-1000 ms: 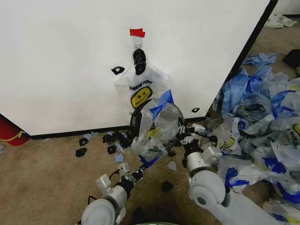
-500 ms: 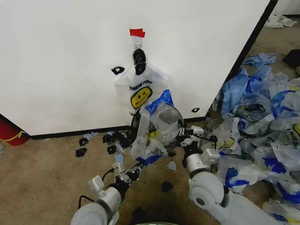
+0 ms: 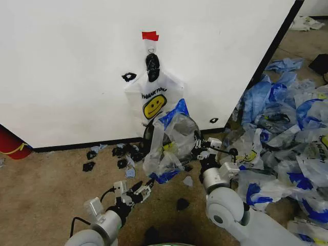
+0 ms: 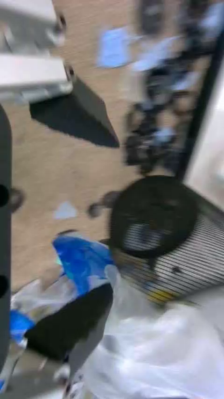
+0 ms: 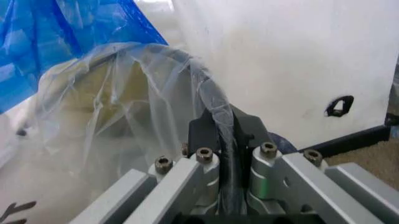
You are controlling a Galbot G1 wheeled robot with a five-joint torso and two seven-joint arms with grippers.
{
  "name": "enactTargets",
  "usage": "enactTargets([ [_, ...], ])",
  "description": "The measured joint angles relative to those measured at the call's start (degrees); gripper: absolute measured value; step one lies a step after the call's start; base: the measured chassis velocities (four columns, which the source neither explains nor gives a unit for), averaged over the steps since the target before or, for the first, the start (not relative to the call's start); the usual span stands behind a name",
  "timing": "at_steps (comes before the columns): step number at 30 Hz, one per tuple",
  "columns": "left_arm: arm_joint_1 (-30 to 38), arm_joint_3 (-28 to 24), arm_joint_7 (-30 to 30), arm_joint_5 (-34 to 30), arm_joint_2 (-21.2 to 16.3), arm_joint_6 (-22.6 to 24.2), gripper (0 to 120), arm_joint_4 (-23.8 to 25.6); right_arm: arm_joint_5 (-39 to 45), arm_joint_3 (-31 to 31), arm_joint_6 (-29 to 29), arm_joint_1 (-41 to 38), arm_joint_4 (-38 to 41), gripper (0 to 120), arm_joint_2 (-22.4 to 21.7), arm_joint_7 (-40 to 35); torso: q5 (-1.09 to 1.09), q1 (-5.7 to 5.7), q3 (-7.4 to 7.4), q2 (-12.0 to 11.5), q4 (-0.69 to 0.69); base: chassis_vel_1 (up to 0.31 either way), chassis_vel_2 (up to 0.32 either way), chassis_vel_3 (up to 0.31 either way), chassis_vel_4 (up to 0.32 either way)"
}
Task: Pick up the garbage bag from the wall and place it over the trash bin.
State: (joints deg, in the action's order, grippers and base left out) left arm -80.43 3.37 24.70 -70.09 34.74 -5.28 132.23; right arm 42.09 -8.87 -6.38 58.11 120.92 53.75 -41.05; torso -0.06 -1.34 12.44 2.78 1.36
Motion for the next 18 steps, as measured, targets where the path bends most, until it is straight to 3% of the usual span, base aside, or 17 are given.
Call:
enactTargets([
  [3,0.9,1.3,-0.5,4.3,-2.3,0.3,97,1.2,-0.8,-0.9,-0.2,0.1,-0.6,1,-0.1,0.3,0.01,0.0,0.0,0.0,0.0,0.0,0.0,0.0,0.0],
  [8,1.1,2.2,-1.1,5.9,-3.9,0.7,98,2.3,-1.2,-1.9,-0.3,0.0,-0.9,1,-0.4,0.5,0.01,0.0,0.0,0.0,0.0,0.0,0.0,0.0,0.0],
  [18,-1.5,-0.2,-1.8,7.8,-2.2,0.9,97,0.2,-0.4,-0.8,-0.3,-0.6,-0.7,1,-0.8,0.4,0.0,0.0,0.0,0.0,0.0,0.0,0.0,0.0,0.0],
])
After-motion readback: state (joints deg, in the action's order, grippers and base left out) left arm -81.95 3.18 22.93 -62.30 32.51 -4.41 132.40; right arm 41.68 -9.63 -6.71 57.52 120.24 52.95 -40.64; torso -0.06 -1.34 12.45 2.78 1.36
